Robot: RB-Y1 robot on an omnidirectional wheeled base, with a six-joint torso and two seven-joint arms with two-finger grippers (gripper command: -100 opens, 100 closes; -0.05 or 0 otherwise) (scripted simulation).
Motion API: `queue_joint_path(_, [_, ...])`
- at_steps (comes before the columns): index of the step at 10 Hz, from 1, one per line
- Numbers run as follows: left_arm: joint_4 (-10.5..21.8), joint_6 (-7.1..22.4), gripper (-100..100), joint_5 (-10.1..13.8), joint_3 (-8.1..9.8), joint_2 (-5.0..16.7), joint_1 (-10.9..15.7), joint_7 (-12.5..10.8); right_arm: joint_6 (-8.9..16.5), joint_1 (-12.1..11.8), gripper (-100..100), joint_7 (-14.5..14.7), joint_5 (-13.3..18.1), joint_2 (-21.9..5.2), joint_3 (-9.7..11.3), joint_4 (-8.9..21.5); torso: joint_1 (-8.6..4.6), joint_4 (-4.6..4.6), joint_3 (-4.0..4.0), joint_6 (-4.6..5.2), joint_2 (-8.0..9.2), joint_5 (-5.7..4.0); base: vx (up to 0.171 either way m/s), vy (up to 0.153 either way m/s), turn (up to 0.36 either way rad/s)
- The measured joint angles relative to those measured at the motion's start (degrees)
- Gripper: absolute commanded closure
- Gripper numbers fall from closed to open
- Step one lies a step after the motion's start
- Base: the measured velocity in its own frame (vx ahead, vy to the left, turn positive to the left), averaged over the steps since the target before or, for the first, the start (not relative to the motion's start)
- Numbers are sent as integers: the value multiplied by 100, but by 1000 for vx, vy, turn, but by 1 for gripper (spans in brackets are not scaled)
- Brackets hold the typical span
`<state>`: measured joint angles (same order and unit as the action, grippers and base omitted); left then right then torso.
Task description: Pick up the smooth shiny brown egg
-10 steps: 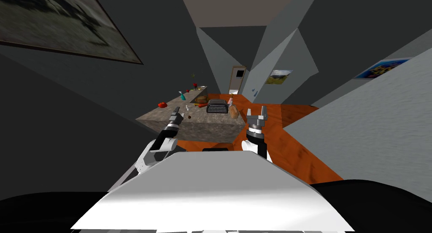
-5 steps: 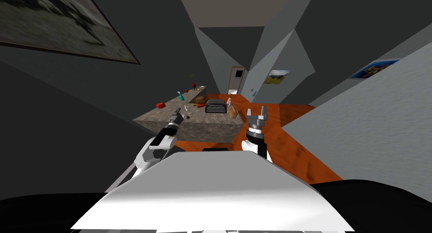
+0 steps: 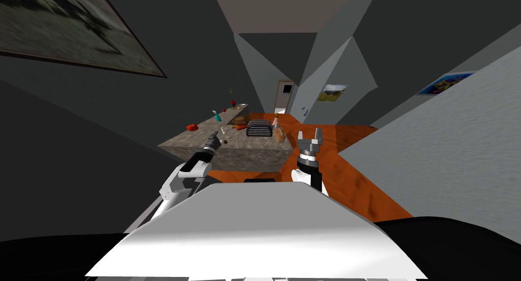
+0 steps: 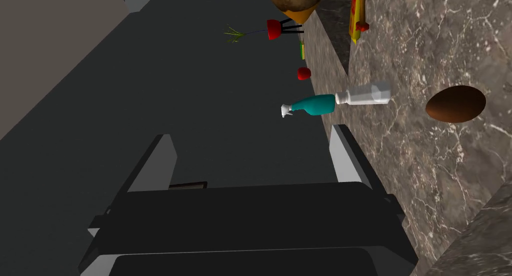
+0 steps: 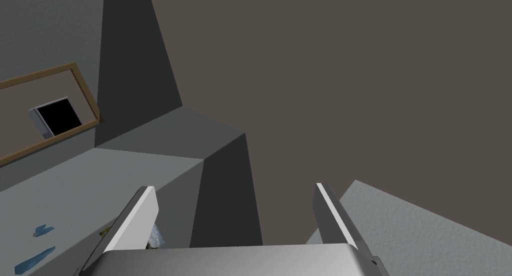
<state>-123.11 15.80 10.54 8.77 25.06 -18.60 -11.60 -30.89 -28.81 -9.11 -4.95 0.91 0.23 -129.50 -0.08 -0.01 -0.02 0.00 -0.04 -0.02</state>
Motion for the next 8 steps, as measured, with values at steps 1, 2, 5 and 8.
queue_joint_path(1, [62, 159, -100, 49, 17, 67, 37, -63, 0, 0, 0, 0, 0, 0, 0, 0, 2, 0, 0, -1, 1, 1, 15, -20, -32])
queue_joint_path(2, [140, 291, -100, 105, 20, 134, 58, -132, 0, 0, 0, 0, 0, 0, 0, 0, 2, -1, -1, -1, -1, 1, 13, -14, -15])
queue_joint_path(5, [258, 827, -100, 242, 57, 310, 224, -318, 0, 0, 0, 0, 0, 0, 0, 0, 5, -1, -2, -2, -3, 2, 17, -13, -26])
queue_joint_path(8, [420, 1286, -100, 416, 91, 502, 325, -516, 0, 0, 0, 0, 0, 0, 0, 0, 6, -1, -3, -1, -5, 1, 21, -10, -21])
